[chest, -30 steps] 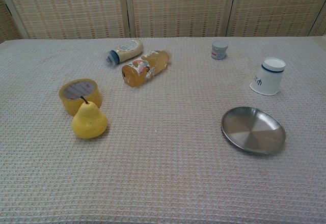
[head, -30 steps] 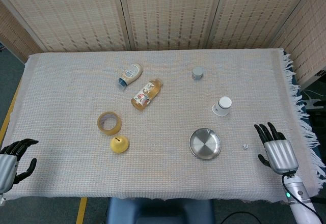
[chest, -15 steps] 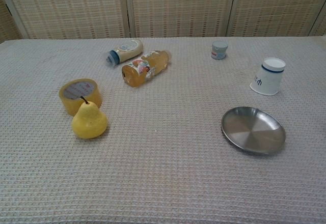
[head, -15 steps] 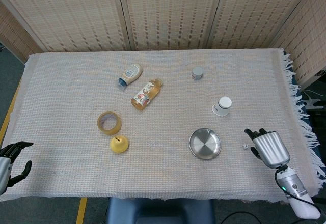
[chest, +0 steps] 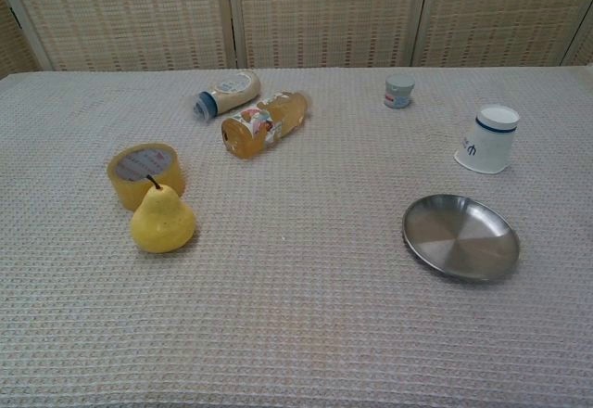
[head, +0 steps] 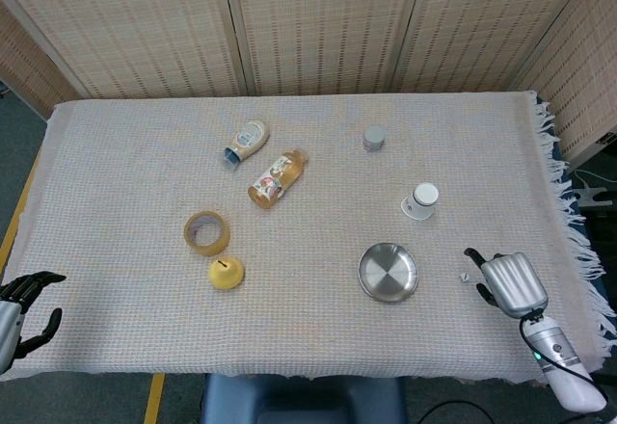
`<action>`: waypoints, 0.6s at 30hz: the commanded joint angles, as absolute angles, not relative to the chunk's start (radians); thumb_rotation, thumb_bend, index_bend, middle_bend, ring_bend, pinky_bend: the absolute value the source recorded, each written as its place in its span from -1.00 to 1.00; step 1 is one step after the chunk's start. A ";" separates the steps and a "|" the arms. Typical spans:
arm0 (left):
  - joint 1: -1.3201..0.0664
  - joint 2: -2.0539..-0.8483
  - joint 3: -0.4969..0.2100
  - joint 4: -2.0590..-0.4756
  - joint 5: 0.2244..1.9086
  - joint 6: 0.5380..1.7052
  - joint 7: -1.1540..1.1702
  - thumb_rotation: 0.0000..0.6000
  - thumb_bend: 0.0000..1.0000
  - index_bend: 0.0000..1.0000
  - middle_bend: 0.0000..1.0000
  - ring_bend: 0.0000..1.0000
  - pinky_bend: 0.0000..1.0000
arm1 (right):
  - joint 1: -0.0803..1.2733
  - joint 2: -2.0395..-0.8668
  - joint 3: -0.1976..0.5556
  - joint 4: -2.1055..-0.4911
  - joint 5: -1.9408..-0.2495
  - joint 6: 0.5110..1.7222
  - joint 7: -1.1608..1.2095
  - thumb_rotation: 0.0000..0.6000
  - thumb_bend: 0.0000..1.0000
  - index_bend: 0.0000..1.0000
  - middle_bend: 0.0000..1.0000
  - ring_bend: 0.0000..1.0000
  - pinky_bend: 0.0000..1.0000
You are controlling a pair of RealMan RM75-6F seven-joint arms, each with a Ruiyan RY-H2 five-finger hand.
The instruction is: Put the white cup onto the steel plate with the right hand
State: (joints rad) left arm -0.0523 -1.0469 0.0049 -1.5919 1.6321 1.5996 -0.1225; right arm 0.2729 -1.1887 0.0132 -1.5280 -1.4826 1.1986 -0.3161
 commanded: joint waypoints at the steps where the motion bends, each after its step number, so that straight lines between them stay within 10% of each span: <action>1: -0.056 -1.048 0.006 -1.589 1.635 1.594 -0.124 1.00 -0.14 -0.42 -0.43 -0.44 -0.19 | 0.284 -1.176 0.006 -1.538 -1.463 1.156 -0.258 1.00 -0.44 -0.42 0.58 0.35 1.00; 18: -0.059 -1.052 0.005 -1.589 1.633 1.584 -0.123 1.00 -0.14 -0.42 -0.42 -0.44 -0.20 | 0.314 -1.253 0.007 -1.385 -1.407 1.069 -0.209 1.00 -0.43 -0.31 0.59 0.36 1.00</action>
State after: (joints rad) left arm -0.0589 -1.0516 0.0046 -1.5881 1.6330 1.5847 -0.1233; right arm 0.3105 -1.2473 0.0062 -1.3920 -1.4191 1.0815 -0.2057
